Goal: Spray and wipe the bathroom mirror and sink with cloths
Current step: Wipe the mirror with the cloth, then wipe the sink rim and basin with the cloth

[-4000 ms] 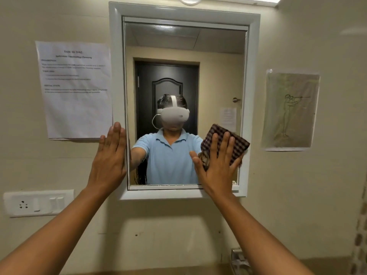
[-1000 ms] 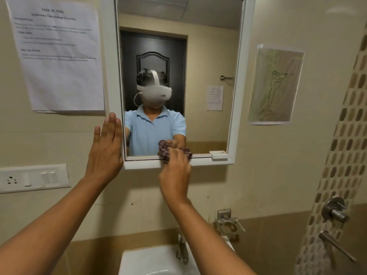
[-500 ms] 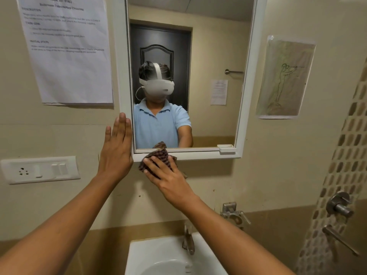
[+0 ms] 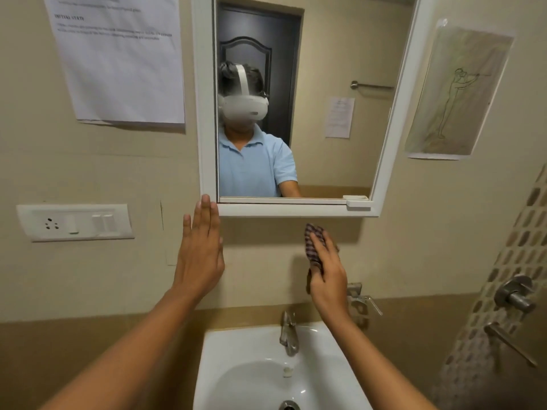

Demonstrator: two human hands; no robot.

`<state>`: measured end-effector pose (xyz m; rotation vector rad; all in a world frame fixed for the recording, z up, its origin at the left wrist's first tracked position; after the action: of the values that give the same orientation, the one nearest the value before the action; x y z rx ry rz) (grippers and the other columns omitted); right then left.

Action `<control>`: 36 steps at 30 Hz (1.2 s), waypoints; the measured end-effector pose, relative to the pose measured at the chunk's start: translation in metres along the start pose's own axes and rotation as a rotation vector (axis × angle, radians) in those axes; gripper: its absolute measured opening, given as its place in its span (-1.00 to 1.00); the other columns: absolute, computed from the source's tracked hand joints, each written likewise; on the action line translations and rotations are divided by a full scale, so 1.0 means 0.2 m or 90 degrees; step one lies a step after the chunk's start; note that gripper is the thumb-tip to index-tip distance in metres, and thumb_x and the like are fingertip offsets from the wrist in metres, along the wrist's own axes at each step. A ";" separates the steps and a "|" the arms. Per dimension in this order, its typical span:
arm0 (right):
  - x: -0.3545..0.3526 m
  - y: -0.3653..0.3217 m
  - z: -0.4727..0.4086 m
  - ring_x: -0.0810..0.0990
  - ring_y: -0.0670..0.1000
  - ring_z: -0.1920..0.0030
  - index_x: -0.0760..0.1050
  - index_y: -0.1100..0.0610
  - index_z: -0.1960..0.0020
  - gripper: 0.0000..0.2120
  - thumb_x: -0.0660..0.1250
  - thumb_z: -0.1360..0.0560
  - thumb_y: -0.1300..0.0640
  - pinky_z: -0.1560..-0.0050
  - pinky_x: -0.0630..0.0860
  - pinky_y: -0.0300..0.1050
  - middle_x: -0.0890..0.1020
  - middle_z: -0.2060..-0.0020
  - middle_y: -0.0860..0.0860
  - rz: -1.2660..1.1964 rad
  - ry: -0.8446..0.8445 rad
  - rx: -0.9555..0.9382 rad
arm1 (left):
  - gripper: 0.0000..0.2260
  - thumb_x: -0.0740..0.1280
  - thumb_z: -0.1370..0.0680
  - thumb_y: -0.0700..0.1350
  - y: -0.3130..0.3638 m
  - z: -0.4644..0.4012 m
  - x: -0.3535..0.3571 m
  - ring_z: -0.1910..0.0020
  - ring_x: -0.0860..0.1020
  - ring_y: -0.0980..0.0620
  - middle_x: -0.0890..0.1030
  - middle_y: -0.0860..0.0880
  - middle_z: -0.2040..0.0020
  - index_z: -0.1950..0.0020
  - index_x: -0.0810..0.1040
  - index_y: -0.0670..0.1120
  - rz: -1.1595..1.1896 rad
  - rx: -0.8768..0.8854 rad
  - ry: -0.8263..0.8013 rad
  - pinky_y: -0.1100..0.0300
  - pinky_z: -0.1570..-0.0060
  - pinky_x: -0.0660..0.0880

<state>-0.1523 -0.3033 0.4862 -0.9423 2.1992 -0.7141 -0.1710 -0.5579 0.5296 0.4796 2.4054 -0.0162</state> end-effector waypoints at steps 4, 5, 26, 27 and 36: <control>0.02 0.36 0.22 0.55 0.13 -0.26 0.47 0.05 -0.32 -0.62 0.25 -0.57 0.36 -0.33 0.47 0.13 0.57 -0.27 0.12 -0.360 0.059 0.402 | -0.43 -0.04 -0.58 -0.11 0.01 0.29 0.22 -0.57 -0.07 -0.15 -0.13 -0.19 -0.59 -0.56 -0.11 -0.23 0.017 -0.015 -0.071 -0.10 -0.50 -0.07; 0.04 0.44 0.29 0.59 0.19 -0.20 0.49 0.12 -0.30 -0.66 0.27 -0.55 0.33 -0.26 0.51 0.17 0.60 -0.21 0.18 -0.449 0.074 0.486 | -0.43 -0.04 -0.58 -0.11 0.02 0.37 0.28 -0.57 -0.05 -0.15 -0.11 -0.20 -0.59 -0.56 -0.10 -0.24 0.014 -0.014 -0.095 -0.10 -0.50 -0.07; -0.01 1.39 0.89 0.60 0.26 -0.07 0.53 0.27 -0.22 -0.68 0.22 -0.50 0.28 -0.21 0.51 0.20 0.62 -0.10 0.28 -0.601 0.128 0.932 | -0.34 0.20 -0.53 -0.22 0.30 1.16 1.14 -0.56 -0.02 -0.16 -0.06 -0.21 -0.58 -0.55 -0.04 -0.26 -0.062 -0.018 -0.472 -0.04 -0.49 -0.13; -0.01 1.45 0.86 0.60 0.25 -0.10 0.52 0.25 -0.27 -0.63 0.26 -0.48 0.25 -0.17 0.55 0.16 0.62 -0.15 0.26 -0.582 0.135 0.909 | -0.36 0.16 -0.54 -0.22 0.29 1.17 1.16 -0.57 -0.04 -0.15 -0.08 -0.20 -0.58 -0.56 -0.04 -0.25 -0.063 -0.022 -0.474 -0.04 -0.49 -0.15; 0.11 1.65 0.59 0.49 0.17 -0.30 0.42 0.12 -0.41 -0.56 0.24 -0.60 -0.03 -0.36 0.36 0.18 0.56 -0.26 0.12 0.136 -0.209 0.365 | -0.39 0.00 -0.56 -0.10 0.30 1.25 1.36 -0.57 -0.09 -0.13 -0.11 -0.16 -0.59 -0.57 -0.12 -0.20 -0.091 -0.080 -0.515 0.02 -0.51 -0.24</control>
<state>-0.2195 -0.1499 0.1765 -0.4793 1.6387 -0.9401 -0.1868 -0.4457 0.1738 0.1825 1.6263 -0.1010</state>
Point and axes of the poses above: each hand's wrist, its own z-axis away from the middle knuckle, its own x-axis out of the palm, y = z × x, the point moved 7 cm from there along -z, towards the middle knuckle
